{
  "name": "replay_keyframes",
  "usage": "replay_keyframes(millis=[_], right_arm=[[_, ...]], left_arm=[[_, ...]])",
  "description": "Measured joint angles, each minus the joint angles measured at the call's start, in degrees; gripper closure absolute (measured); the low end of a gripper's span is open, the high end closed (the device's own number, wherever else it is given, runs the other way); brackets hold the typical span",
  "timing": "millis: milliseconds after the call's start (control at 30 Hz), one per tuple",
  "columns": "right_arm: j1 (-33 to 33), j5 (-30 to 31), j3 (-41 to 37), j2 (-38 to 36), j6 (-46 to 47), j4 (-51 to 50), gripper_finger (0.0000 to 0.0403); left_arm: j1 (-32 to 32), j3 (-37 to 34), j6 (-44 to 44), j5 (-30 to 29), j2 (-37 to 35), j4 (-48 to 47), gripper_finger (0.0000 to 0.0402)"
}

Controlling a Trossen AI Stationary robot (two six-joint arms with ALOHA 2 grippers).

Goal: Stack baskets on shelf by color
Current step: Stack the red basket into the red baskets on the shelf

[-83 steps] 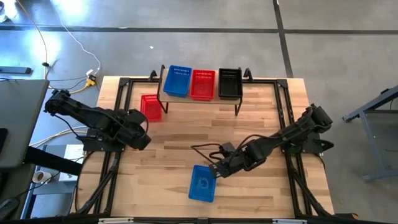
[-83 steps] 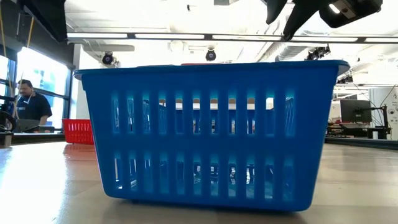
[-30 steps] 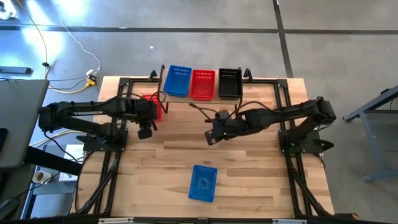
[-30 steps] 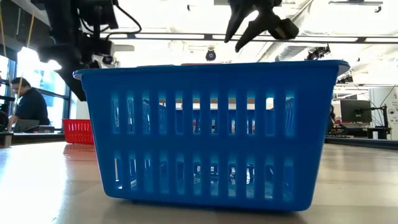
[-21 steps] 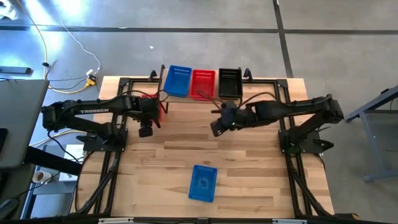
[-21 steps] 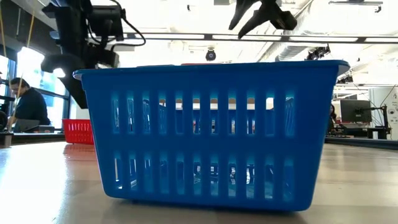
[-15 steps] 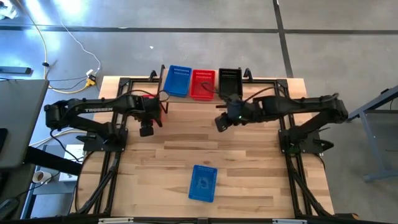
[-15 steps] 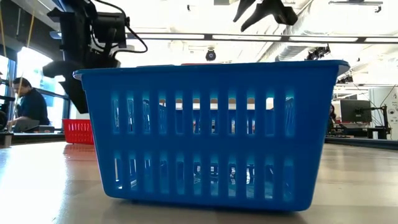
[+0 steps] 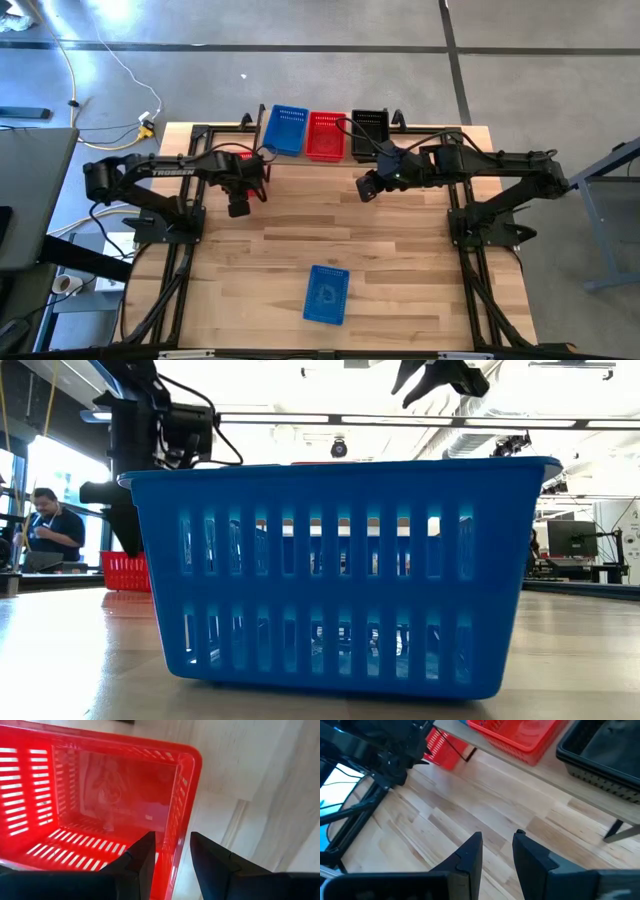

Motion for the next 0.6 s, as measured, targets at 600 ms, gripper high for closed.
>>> replay_keyframes(millis=[600], right_arm=[[0.0,0.0,0.0,0.0,0.2,-1.8,0.0308]], left_arm=[[1.3,0.0,0.2,1.3,4.2,0.7,0.0293]])
